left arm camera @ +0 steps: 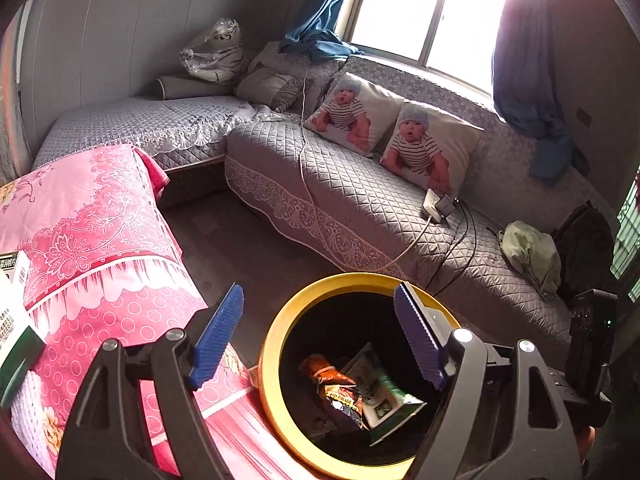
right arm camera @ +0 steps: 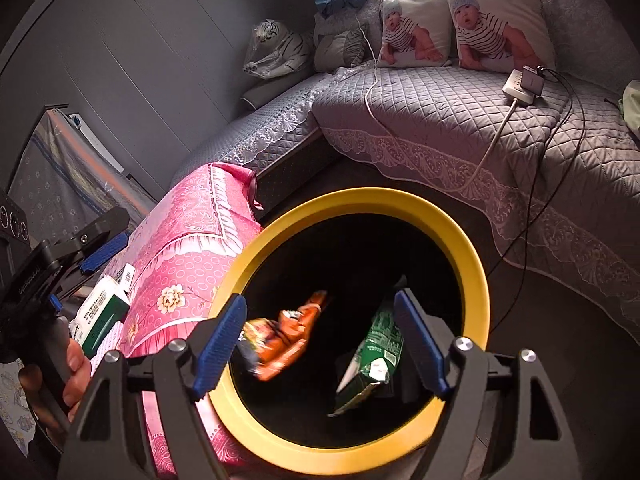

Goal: Collect trash
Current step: 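Move the left tool to the white tissue pack while the right tool returns to the bed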

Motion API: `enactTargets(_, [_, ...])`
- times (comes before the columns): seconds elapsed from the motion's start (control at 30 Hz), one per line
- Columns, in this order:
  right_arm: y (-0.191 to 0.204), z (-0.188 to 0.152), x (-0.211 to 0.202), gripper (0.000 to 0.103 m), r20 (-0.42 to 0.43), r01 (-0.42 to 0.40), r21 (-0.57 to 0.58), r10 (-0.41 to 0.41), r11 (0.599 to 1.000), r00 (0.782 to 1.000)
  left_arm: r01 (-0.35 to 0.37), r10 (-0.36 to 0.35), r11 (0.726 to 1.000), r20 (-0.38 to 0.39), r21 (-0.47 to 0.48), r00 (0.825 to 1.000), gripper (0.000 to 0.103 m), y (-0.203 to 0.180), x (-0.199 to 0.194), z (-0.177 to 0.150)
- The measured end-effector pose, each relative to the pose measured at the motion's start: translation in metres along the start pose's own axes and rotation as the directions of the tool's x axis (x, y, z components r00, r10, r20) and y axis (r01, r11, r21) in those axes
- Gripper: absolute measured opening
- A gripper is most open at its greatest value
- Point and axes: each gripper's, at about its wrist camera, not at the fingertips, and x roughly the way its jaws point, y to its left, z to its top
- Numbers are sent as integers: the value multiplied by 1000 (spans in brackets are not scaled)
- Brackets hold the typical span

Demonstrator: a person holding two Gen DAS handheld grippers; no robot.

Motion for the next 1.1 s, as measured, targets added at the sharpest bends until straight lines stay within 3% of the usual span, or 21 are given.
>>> enactTargets(0.07, [0, 4, -7, 74, 25, 4, 1, -4, 1000, 1000, -23, 23, 1000, 27, -14, 999, 83, 8, -11, -2])
enactTargets(0.4, [34, 4, -6, 74, 19, -75, -47, 76, 996, 997, -143, 143, 990, 161, -14, 977, 91, 56, -104, -17])
enactTargets(0.63, [79, 0, 1, 74, -22, -144, -134, 142, 981, 990, -254, 249, 967, 274, -16, 929, 95, 108, -177, -33])
enactTargets(0.77, [101, -5, 6, 74, -49, -175, -169, 169, 970, 984, -284, 270, 959, 276, 13, 923, 95, 147, -204, -49])
enactTargets(0.87, [117, -10, 12, 74, -77, -193, -198, 181, 961, 980, -295, 275, 954, 246, 50, 930, 95, 176, -218, -63])
enactTargets(1.1, [146, -21, 30, 74, -131, -216, -239, 189, 947, 973, -213, 205, 971, 85, 106, 975, 95, 240, -212, -86])
